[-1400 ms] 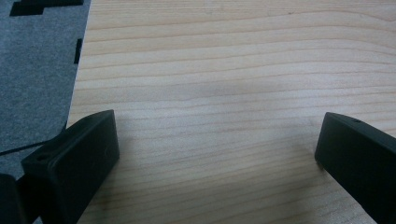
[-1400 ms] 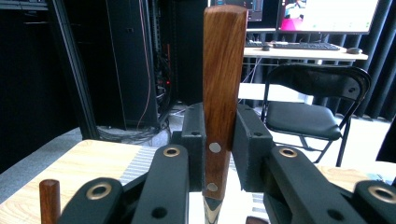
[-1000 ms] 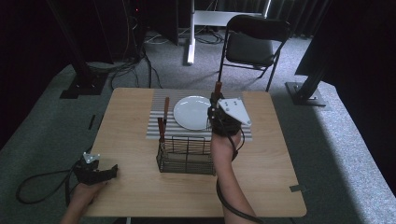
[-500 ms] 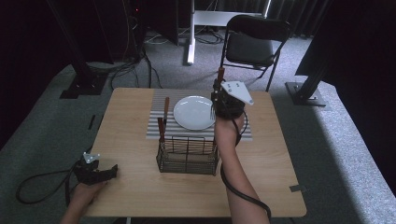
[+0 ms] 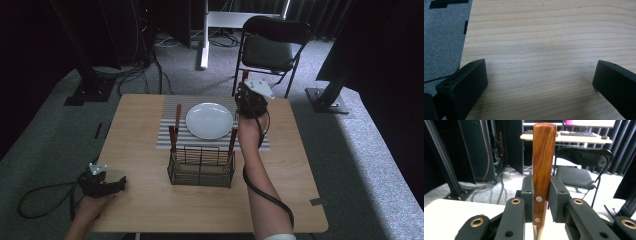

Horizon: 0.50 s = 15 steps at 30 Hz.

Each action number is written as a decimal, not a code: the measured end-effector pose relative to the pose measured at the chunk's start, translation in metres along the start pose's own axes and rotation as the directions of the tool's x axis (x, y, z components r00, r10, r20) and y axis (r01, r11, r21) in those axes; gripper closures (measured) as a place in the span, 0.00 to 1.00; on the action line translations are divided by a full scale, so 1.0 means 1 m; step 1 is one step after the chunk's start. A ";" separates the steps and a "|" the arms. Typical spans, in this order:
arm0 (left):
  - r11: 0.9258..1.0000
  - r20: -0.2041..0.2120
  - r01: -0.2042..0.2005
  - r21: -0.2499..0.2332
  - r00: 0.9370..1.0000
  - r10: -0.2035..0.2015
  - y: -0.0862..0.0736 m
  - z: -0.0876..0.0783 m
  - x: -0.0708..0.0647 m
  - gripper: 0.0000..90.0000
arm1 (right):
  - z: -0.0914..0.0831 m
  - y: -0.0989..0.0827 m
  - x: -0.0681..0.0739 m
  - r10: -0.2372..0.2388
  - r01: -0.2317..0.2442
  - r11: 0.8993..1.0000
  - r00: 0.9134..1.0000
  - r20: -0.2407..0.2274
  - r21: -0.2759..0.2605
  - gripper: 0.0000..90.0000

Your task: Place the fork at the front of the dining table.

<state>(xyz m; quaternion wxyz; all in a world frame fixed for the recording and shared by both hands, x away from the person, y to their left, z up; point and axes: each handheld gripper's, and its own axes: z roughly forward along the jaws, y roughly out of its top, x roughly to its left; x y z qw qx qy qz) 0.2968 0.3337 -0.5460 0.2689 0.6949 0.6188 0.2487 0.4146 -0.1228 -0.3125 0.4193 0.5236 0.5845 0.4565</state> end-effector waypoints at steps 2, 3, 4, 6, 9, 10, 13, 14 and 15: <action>1.000 0.000 0.000 0.000 1.000 0.000 0.000 0.000 0.000 0.00 | 0.007 -0.003 -0.003 0.000 0.000 1.000 1.000 0.003 0.015 0.84; 1.000 0.000 0.001 0.000 1.000 -0.001 0.000 0.000 0.000 0.00 | 0.011 -0.006 -0.004 0.002 -0.002 1.000 1.000 0.005 0.026 0.84; 1.000 0.000 0.001 0.000 1.000 -0.001 0.000 0.000 0.000 0.00 | 0.015 -0.008 -0.006 -0.004 0.004 0.999 1.000 0.007 0.035 0.84; 1.000 0.001 0.001 0.000 1.000 -0.001 0.000 0.000 0.000 0.00 | 0.020 -0.011 -0.007 -0.008 0.008 0.999 1.000 0.013 0.048 0.84; 1.000 0.001 0.000 0.000 1.000 0.000 0.000 0.000 0.000 0.00 | 0.040 -0.025 -0.013 -0.029 0.028 0.994 1.000 0.012 0.104 0.84; 1.000 0.001 0.001 0.000 1.000 -0.001 0.000 0.000 0.000 0.00 | 0.044 -0.029 -0.014 -0.034 0.032 0.992 0.999 0.019 0.119 0.84; 1.000 0.001 0.001 0.000 1.000 -0.001 0.000 0.000 0.000 0.00 | 0.055 -0.040 -0.020 -0.014 0.011 0.988 1.000 0.019 0.154 0.84; 1.000 0.001 0.001 0.000 1.000 -0.001 0.000 0.000 0.000 0.00 | 0.058 -0.043 -0.022 0.002 -0.004 0.986 1.000 0.012 0.166 0.84; 1.000 0.001 0.001 0.000 1.000 -0.001 0.000 0.000 0.000 0.00 | 0.062 -0.047 -0.025 0.025 -0.024 0.984 1.000 0.002 0.176 0.84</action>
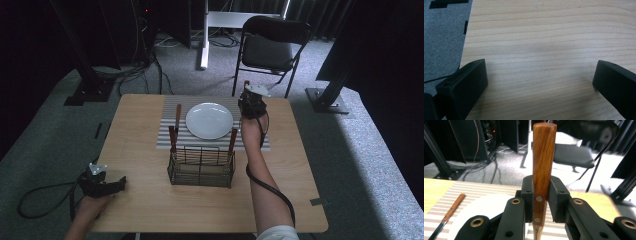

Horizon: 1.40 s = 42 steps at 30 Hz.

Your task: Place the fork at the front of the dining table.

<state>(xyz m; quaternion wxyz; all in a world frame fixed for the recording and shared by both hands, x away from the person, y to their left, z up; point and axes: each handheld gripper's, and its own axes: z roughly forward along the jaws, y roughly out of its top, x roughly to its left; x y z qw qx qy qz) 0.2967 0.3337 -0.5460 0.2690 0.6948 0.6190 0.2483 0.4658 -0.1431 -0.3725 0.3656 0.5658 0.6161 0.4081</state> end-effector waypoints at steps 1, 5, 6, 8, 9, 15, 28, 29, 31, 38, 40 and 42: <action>1.000 0.000 0.000 0.000 1.000 0.000 0.000 0.000 0.000 0.00 | 0.004 -0.003 -0.001 -0.004 0.004 1.000 1.000 0.008 0.015 0.84; 1.000 0.000 0.000 0.000 1.000 0.000 0.000 0.000 0.000 0.00 | 0.019 -0.016 -0.004 -0.009 0.008 0.998 1.000 0.028 0.055 0.84; 1.000 0.000 0.000 0.000 1.000 0.000 0.000 0.000 0.000 0.00 | 0.023 -0.019 -0.006 -0.002 0.000 0.998 1.000 0.027 0.066 0.84; 1.000 0.000 0.000 0.000 1.000 0.000 0.000 0.000 0.000 0.00 | 0.029 -0.024 -0.007 0.000 -0.002 0.996 1.000 0.028 0.084 0.84; 1.000 0.000 0.000 0.000 1.000 0.000 0.000 0.000 0.000 0.00 | 0.032 -0.026 -0.007 0.000 -0.003 0.996 1.000 0.026 0.089 0.84; 1.000 0.000 0.000 0.000 1.000 0.000 0.000 0.000 0.000 0.00 | 0.052 -0.036 -0.008 -0.023 0.020 0.992 0.999 0.025 0.123 0.84; 1.000 0.000 0.000 0.000 1.000 0.000 0.000 0.000 0.000 0.00 | 0.085 -0.038 -0.010 -0.023 0.019 0.981 1.000 0.018 0.192 0.84; 1.000 0.000 -0.001 0.000 1.000 0.001 0.000 0.000 0.000 0.00 | 0.088 -0.039 -0.010 -0.028 0.024 0.980 0.999 0.017 0.199 0.84; 1.000 0.000 -0.001 0.000 1.000 0.001 0.000 0.000 0.000 0.00 | 0.092 -0.041 -0.009 -0.030 0.026 0.977 0.999 0.018 0.210 0.84; 1.000 0.000 -0.001 0.000 1.000 0.001 0.000 0.000 0.000 0.00 | 0.108 -0.039 -0.015 -0.005 0.000 0.968 1.000 0.021 0.249 0.84; 1.000 0.000 -0.001 0.000 1.000 0.001 0.000 0.000 0.000 0.00 | 0.114 -0.039 -0.017 0.004 -0.009 0.964 1.000 0.017 0.266 0.84; 1.000 -0.001 0.000 0.000 1.000 0.000 0.000 0.000 0.000 0.00 | 0.121 -0.039 -0.018 0.003 -0.008 0.958 1.000 0.016 0.287 0.84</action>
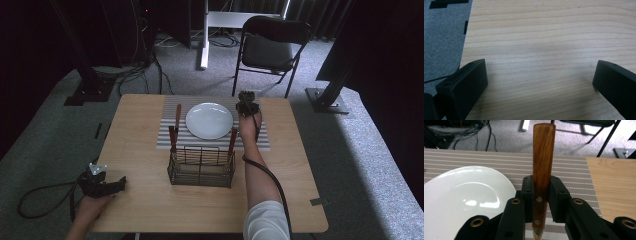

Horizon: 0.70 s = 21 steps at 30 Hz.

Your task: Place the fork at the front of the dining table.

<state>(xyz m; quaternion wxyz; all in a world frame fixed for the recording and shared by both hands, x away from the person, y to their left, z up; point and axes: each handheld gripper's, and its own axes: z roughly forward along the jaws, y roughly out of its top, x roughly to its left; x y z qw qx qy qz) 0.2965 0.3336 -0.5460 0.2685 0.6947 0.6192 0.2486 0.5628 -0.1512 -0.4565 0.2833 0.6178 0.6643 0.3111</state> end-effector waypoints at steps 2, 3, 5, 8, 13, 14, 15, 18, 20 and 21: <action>1.000 -0.002 0.003 0.001 1.000 -0.003 0.000 0.000 0.000 0.00 | 0.007 0.002 0.000 0.003 -0.003 1.000 1.000 -0.006 0.017 0.84; 1.000 -0.002 0.003 0.000 1.000 -0.003 0.000 0.000 0.000 0.00 | 0.010 0.002 0.000 -0.003 0.003 1.000 1.000 -0.005 0.024 0.84; 1.000 -0.002 0.001 0.002 1.000 -0.001 0.000 0.000 0.000 0.00 | 0.018 0.004 0.000 0.002 -0.002 0.999 1.000 -0.005 0.044 0.84; 1.000 -0.002 0.004 -0.001 1.000 -0.004 0.000 0.000 0.000 0.00 | 0.029 0.006 -0.001 0.015 -0.015 0.997 1.000 0.003 0.072 0.84; 1.000 -0.003 0.006 -0.001 1.000 -0.006 0.000 0.000 -0.001 0.00 | 0.044 0.006 -0.004 0.043 -0.043 0.993 0.999 0.002 0.108 0.84; 1.000 -0.003 0.006 -0.001 1.000 -0.006 -0.001 0.000 -0.001 0.00 | 0.047 0.006 -0.004 0.052 -0.052 0.992 0.999 0.001 0.114 0.84; 1.000 -0.003 0.006 -0.001 1.000 -0.006 -0.001 0.000 -0.001 0.00 | 0.049 0.005 -0.005 0.056 -0.055 0.991 0.998 0.003 0.122 0.84; 1.000 -0.003 0.006 -0.001 1.000 -0.006 -0.001 0.000 -0.001 0.00 | 0.056 0.005 -0.007 0.075 -0.074 0.987 0.997 -0.003 0.143 0.84; 1.000 -0.003 0.006 -0.001 1.000 -0.006 -0.001 0.000 -0.001 0.00 | 0.061 0.005 -0.008 0.087 -0.085 0.984 0.996 -0.005 0.154 0.84; 1.000 -0.003 0.006 -0.001 1.000 -0.006 -0.001 0.000 -0.001 0.00 | 0.063 0.005 -0.009 0.090 -0.088 0.983 0.996 -0.005 0.160 0.84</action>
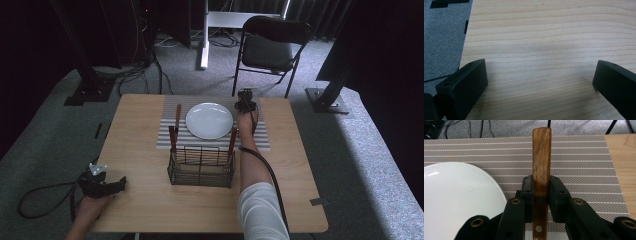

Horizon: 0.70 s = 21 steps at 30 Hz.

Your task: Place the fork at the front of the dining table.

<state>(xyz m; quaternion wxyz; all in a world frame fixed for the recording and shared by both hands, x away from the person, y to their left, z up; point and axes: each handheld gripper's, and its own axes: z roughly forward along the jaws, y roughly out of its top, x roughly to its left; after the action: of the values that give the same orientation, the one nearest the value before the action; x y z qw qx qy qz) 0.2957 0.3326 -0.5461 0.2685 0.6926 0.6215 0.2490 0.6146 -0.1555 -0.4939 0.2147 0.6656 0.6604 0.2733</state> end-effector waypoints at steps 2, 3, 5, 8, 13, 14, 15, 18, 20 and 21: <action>1.000 0.000 0.000 0.000 1.000 0.000 0.000 0.000 0.000 0.00 | 0.005 0.000 0.000 0.003 -0.003 1.000 1.000 0.003 0.010 0.84; 1.000 0.000 0.000 0.000 1.000 0.000 0.000 0.000 0.000 0.00 | 0.006 -0.001 0.000 0.006 -0.006 1.000 1.000 0.003 0.012 0.84; 1.000 0.000 0.000 0.000 1.000 0.000 0.000 0.000 0.000 0.00 | 0.011 -0.002 0.000 0.003 -0.003 1.000 1.000 0.010 0.023 0.84; 1.000 0.000 0.000 -0.001 1.000 0.000 0.000 0.000 0.000 0.00 | 0.016 -0.005 0.001 0.005 -0.005 0.999 1.000 0.009 0.038 0.84; 1.000 0.000 0.000 -0.001 1.000 0.000 0.000 0.000 0.000 0.00 | 0.022 -0.008 0.007 -0.008 0.006 0.998 1.000 0.024 0.056 0.84; 1.000 0.000 0.000 0.000 1.000 0.000 0.000 0.000 0.000 0.00 | 0.026 -0.012 0.009 -0.021 0.020 0.998 0.999 0.030 0.060 0.84; 1.000 0.000 0.000 0.000 1.000 0.000 0.000 0.000 0.000 0.00 | 0.028 -0.014 0.010 -0.021 0.019 0.998 0.999 0.030 0.065 0.84; 1.000 0.000 0.000 -0.001 1.000 0.000 0.000 0.000 0.000 0.00 | 0.029 -0.017 0.011 -0.020 0.019 0.999 0.999 0.036 0.050 0.84; 1.000 0.000 0.000 -0.001 1.000 0.000 0.000 0.000 0.000 0.00 | 0.029 -0.017 0.012 -0.025 0.023 0.999 0.999 0.040 0.048 0.84; 1.000 0.000 0.000 0.000 1.000 0.000 0.000 0.000 0.000 0.00 | 0.028 -0.019 0.011 -0.018 0.017 0.999 0.999 0.036 0.032 0.83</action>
<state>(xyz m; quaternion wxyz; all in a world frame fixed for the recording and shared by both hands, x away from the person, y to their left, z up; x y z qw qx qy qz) 0.2957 0.3326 -0.5462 0.2687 0.6926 0.6214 0.2491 0.6177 -0.1417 -0.5270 0.2186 0.6680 0.6665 0.2486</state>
